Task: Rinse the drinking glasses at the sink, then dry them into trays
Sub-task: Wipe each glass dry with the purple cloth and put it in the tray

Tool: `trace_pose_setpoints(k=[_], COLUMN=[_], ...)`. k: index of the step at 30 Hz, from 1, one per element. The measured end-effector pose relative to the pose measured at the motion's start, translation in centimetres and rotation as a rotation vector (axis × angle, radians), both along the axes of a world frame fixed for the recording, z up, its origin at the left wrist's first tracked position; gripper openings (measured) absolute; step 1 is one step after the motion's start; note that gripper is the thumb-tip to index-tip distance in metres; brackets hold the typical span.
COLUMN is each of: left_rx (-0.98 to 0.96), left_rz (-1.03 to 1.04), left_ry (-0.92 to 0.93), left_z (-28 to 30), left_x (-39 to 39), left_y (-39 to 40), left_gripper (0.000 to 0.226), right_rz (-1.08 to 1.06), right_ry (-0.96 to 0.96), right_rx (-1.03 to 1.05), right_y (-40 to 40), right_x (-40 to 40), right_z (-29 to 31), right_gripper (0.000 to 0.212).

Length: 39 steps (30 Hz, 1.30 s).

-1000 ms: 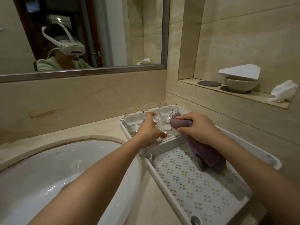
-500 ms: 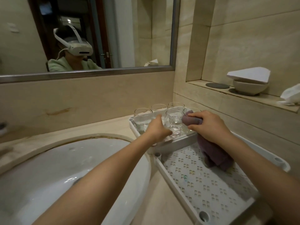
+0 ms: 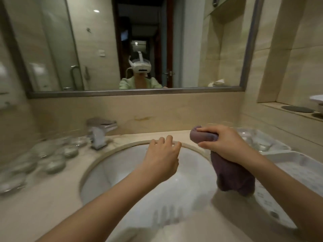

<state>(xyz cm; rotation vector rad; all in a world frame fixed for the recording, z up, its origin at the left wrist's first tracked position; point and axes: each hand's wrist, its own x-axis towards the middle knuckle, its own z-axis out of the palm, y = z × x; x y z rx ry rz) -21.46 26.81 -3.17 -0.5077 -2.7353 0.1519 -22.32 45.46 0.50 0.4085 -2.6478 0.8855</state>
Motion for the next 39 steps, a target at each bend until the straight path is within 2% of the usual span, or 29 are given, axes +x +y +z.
trace_pose_setpoints(k=[6, 11, 15, 19, 25, 30, 35, 39], left_rx=[-0.011, -0.024, 0.031, 0.111, 0.238, 0.446, 0.823, 0.923], left_rz=[0.267, 0.477, 0.635, 0.786, 0.939, 0.969, 0.846, 0.759], left_ry=[-0.065, -0.114, -0.074, -0.032, -0.135, -0.204, -0.06, 0.044], left_z=[-1.1, -1.2, -0.5, 0.1, -0.4, -1.9, -2.9, -1.7], left_x=[5.9, 9.2, 10.6, 10.7, 8.7, 6.6, 5.9, 6.7], left_y=[-10.0, -17.2, -22.4, -27.9, -34.2, -36.6, -37.0, -36.4], left_gripper=[0.041, 0.048, 0.053, 0.068, 0.094, 0.108, 0.098, 0.1], right_rz=[0.241, 0.43, 0.544, 0.616, 0.665, 0.68, 0.694, 0.695], right_ry=[-0.064, -0.105, -0.087, -0.089, -0.036, -0.047, -0.053, -0.045], right_rx=[0.035, 0.0, -0.086, -0.16, -0.14, -0.14, -0.195, -0.259], right_y=[-11.0, -20.0, -26.2, -32.2, -40.0, -43.4, -43.2, -41.2], right_x=[2.1, 3.0, 2.7, 2.3, 1.0, -0.1, -0.7, -1.0], right_z=[-1.8, -2.9, -2.9, -2.4, -2.1, -3.1, -4.1, -3.8], right_gripper=[0.043, 0.047, 0.046, 0.046, 0.046, 0.047, 0.046, 0.046])
